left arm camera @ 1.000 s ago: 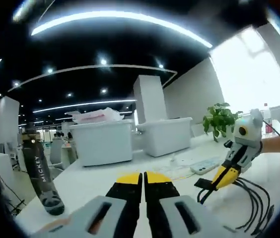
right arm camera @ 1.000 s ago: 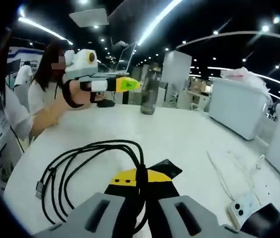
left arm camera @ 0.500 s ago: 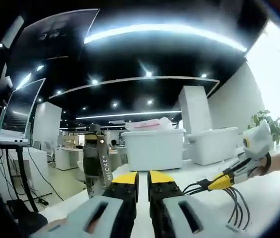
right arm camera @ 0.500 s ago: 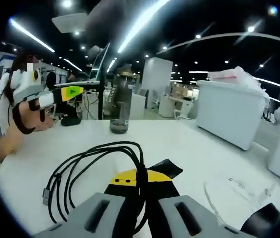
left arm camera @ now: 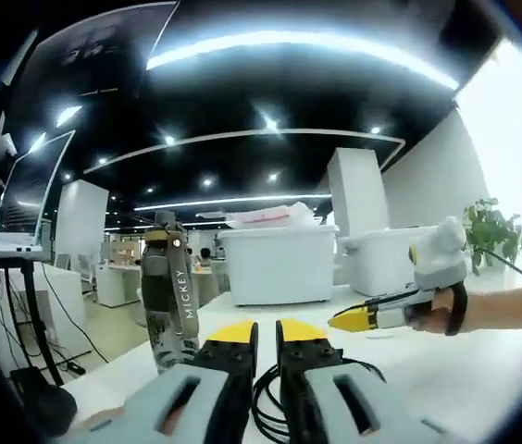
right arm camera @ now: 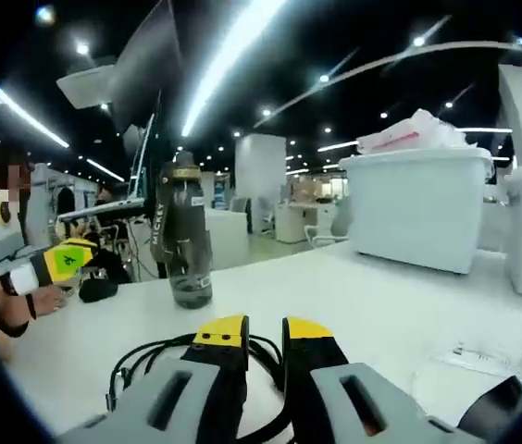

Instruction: Coil the Type-C to USB data cable on the desktop and secure it with Velcro straps.

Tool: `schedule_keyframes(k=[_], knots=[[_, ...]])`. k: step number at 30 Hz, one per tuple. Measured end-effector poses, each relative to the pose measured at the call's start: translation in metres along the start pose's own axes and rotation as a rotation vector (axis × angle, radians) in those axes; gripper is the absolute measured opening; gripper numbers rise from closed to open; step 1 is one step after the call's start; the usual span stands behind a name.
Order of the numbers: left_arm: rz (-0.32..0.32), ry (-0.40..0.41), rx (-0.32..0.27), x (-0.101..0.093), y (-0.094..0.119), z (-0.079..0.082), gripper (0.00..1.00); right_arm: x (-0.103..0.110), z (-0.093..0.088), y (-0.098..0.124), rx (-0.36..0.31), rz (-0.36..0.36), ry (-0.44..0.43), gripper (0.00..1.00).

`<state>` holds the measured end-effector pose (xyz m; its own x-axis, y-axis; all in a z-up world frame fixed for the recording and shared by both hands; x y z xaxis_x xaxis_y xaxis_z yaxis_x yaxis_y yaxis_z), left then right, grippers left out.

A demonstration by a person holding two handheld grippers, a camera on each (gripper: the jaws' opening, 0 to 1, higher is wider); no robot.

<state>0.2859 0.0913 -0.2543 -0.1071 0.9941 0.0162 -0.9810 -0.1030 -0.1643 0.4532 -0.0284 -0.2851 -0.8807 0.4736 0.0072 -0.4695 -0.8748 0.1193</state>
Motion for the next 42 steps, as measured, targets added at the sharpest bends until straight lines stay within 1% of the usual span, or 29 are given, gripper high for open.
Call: schedule_keyframes(k=[3, 4, 5, 7, 9, 11, 13, 14, 15, 17, 18, 19, 20, 21, 24, 25, 27, 29, 30, 31, 32, 35, 37, 38, 40, 41, 42], knots=[[-0.012, 0.012, 0.012, -0.002, -0.002, -0.003, 0.11, -0.005, 0.004, 0.022, -0.009, -0.035, -0.017, 0.14], [-0.015, 0.006, 0.016, -0.004, -0.002, -0.004, 0.11, -0.005, 0.004, 0.027, -0.008, -0.038, -0.020, 0.14], [-0.020, 0.000, 0.018, -0.005, -0.003, -0.005, 0.11, -0.004, 0.004, 0.037, -0.008, -0.039, -0.020, 0.14], [-0.029, -0.019, 0.020, -0.008, -0.003, -0.007, 0.11, -0.003, 0.002, 0.048, -0.007, -0.044, -0.018, 0.18], [-0.038, -0.037, 0.027, -0.012, -0.005, -0.010, 0.13, -0.004, 0.001, 0.068, -0.011, -0.062, -0.023, 0.22], [-0.059, -0.043, 0.032, -0.016, -0.007, -0.013, 0.17, -0.006, 0.001, 0.086, -0.023, -0.081, -0.037, 0.23], [-0.081, -0.042, 0.035, -0.022, -0.008, -0.016, 0.17, -0.006, 0.000, 0.110, -0.033, -0.091, -0.034, 0.24], [-0.092, -0.048, 0.038, -0.025, -0.008, -0.017, 0.17, -0.007, 0.000, 0.117, -0.036, -0.093, -0.030, 0.26], [-0.101, -0.051, 0.042, -0.028, -0.009, -0.019, 0.17, -0.007, 0.000, 0.131, -0.038, -0.098, -0.023, 0.28], [-0.119, -0.066, 0.043, -0.034, -0.009, -0.021, 0.17, -0.010, -0.001, 0.155, -0.043, -0.120, -0.017, 0.30], [-0.128, -0.064, 0.044, -0.037, -0.009, -0.022, 0.18, -0.013, -0.001, 0.168, -0.055, -0.145, -0.019, 0.30], [-0.142, -0.031, 0.048, -0.041, -0.009, -0.023, 0.18, -0.016, -0.001, 0.177, -0.064, -0.170, -0.025, 0.31], [-0.150, 0.034, 0.049, -0.045, -0.009, -0.024, 0.18, -0.019, -0.001, 0.190, -0.072, -0.202, -0.031, 0.31], [-0.157, 0.074, 0.052, -0.048, -0.010, -0.024, 0.18, -0.023, -0.001, 0.204, -0.083, -0.233, -0.043, 0.31], [-0.153, 0.058, 0.054, -0.058, -0.010, -0.020, 0.22, -0.035, -0.001, 0.243, -0.129, -0.322, -0.078, 0.32], [-0.153, 0.035, 0.052, -0.063, -0.009, -0.017, 0.22, -0.039, -0.002, 0.254, -0.130, -0.342, -0.062, 0.34], [-0.175, 0.002, 0.029, -0.078, -0.007, -0.006, 0.23, -0.047, -0.004, 0.279, -0.138, -0.405, -0.044, 0.38], [-0.184, 0.003, 0.001, -0.089, -0.004, 0.005, 0.28, -0.054, -0.006, 0.298, -0.148, -0.459, -0.037, 0.38], [-0.190, 0.009, -0.012, -0.095, -0.004, 0.010, 0.31, -0.057, -0.006, 0.306, -0.160, -0.485, -0.052, 0.39], [-0.195, 0.015, -0.021, -0.100, -0.003, 0.015, 0.33, -0.059, -0.006, 0.314, -0.176, -0.500, -0.067, 0.39], [-0.199, 0.021, -0.030, -0.105, -0.003, 0.018, 0.34, -0.060, -0.007, 0.319, -0.181, -0.499, -0.064, 0.40], [-0.210, 0.014, -0.047, -0.120, -0.004, 0.021, 0.35, -0.066, -0.008, 0.332, -0.198, -0.529, -0.051, 0.45], [-0.211, -0.025, -0.048, -0.128, -0.006, 0.017, 0.35, -0.070, -0.012, 0.340, -0.207, -0.562, -0.067, 0.46], [-0.211, -0.025, -0.046, -0.129, -0.006, 0.015, 0.36, -0.072, -0.015, 0.343, -0.206, -0.567, -0.073, 0.47], [-0.208, -0.026, -0.023, -0.132, -0.005, 0.007, 0.35, -0.073, -0.021, 0.347, -0.208, -0.581, -0.085, 0.50], [-0.179, -0.011, -0.031, -0.130, -0.003, 0.003, 0.35, -0.073, -0.026, 0.348, -0.209, -0.586, -0.096, 0.51], [-0.161, -0.008, -0.050, -0.129, -0.001, 0.001, 0.34, -0.074, -0.028, 0.348, -0.215, -0.590, -0.107, 0.52]])
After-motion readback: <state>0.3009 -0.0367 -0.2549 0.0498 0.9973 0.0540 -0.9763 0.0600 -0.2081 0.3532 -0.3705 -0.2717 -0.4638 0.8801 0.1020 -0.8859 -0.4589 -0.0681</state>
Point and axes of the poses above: the point that each gripper's makers call its tool centre point, and the gripper's own axes: y roughly backward along the fingers, x roughly to its left, z roughly out of its top, the point moved 5 cm from there along y, roughly backward along the fingers
